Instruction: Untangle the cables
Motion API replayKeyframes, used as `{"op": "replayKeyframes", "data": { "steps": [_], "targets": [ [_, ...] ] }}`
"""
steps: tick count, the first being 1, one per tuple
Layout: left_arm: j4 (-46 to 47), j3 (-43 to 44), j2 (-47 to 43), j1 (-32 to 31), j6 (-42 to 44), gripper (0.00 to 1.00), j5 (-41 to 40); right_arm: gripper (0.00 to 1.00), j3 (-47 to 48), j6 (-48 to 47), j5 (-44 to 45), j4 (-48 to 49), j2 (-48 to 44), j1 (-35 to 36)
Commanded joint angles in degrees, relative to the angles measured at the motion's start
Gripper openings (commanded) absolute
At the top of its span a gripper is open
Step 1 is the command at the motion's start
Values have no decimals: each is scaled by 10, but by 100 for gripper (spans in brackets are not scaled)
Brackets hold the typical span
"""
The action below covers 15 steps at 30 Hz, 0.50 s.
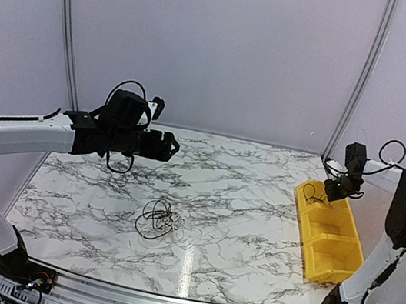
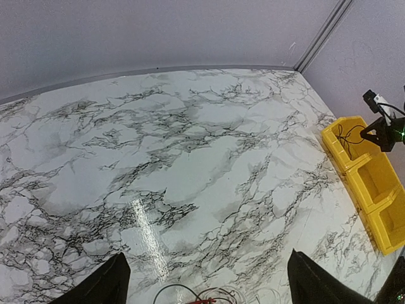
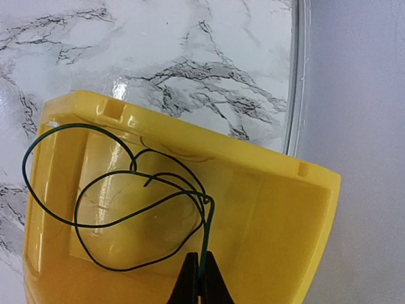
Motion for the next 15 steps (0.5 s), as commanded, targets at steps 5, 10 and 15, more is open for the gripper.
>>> {"op": "replayKeyframes", "data": {
  "steps": [5,10,15],
  "targets": [
    [4,6,-8,-5,4,90,-1,0,34,11,41,-2,42,8],
    [4,6,-9,-5,5,90,1,0,40,8,41,-12,48,9],
    [3,6,-8,-5,5,90,1,8,49,13,20,-43,15,10]
  ]
}}
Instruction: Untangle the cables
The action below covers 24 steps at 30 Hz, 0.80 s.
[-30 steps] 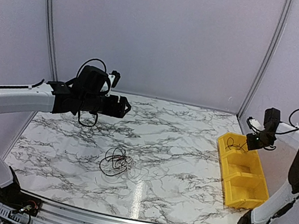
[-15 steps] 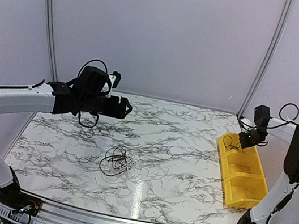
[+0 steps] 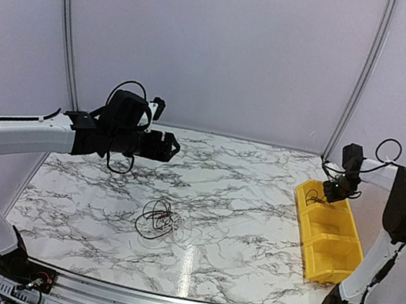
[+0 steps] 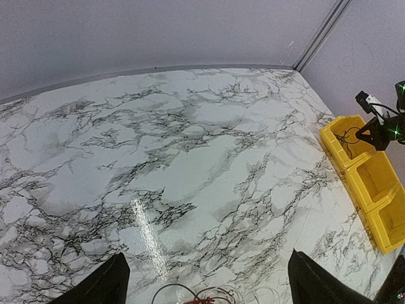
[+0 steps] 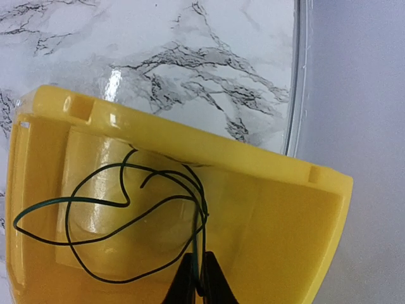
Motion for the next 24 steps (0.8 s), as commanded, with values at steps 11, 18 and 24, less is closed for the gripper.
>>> {"op": "replayKeyframes", "data": {
  "steps": [11,18,24],
  "targets": [
    [3,8,-11,-3,5,90,12,51,37,3,8,-98,-117,2],
    [-3,9,-11,-3,24,91,-8,50,0,-31,-138,-65,-183,39],
    [-21,9,-25,-4,121,82,-35,46,-96,-57,-313,36,-255,177]
  ]
}}
